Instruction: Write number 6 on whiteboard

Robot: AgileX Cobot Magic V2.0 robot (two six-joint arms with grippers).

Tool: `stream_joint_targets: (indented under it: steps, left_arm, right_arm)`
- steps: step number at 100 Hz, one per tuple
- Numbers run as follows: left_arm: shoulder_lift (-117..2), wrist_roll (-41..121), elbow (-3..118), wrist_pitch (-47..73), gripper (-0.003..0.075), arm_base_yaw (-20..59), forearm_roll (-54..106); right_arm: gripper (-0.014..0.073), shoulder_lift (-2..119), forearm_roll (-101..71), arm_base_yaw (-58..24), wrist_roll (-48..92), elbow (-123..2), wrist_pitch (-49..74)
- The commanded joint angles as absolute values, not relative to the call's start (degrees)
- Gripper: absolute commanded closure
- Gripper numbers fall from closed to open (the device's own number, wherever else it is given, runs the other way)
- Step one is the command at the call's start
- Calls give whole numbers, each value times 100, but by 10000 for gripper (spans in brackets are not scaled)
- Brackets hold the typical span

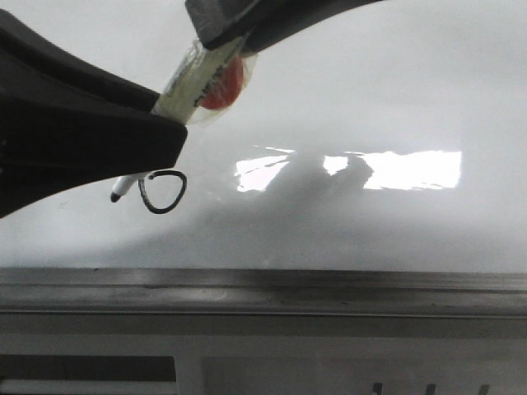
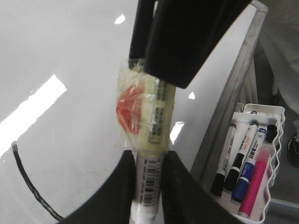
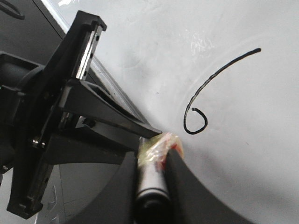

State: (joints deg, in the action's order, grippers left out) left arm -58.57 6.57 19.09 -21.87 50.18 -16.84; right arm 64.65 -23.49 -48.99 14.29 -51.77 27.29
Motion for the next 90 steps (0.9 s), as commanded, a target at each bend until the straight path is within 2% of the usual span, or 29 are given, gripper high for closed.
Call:
stream_joint_targets:
  steps: [1,9,16,31,38,58,90]
  left_arm:
    - [-5819,543,2086,-2449,741,5031,-1430]
    - [-5819,543,2086,-2449,741,5031,-1430]
    - [-5819,528,2086,-2449,741,5031,-1430]
    - [-5806,392,2086,-2449,741,5031,-1089]
    - [-5741,392,2086,-2419,741,5031,-483]
    - [-5214,392,2166,-1499,741,4917,2628]
    - [-5310,392,2321,-317,741,4174,3996]
  right_arm:
    - [657,6329,-2433,-4911,1513,-5361,2514]
    - [651,6329,-2444,-4911,1513,-5361,2490]
    - [585,6329,-2444,-4911,1513,-5361,2388]
    - [209,6329,-2444,-4901,1513,-5361,1979]
    - [131,6329,-2434,-4901,1513,-5361,1800]
    - [165,6329,-2340,-4901,1513,-5361,1652]
    - [168,6329,-2340,-4901,1513,-5361,1646]
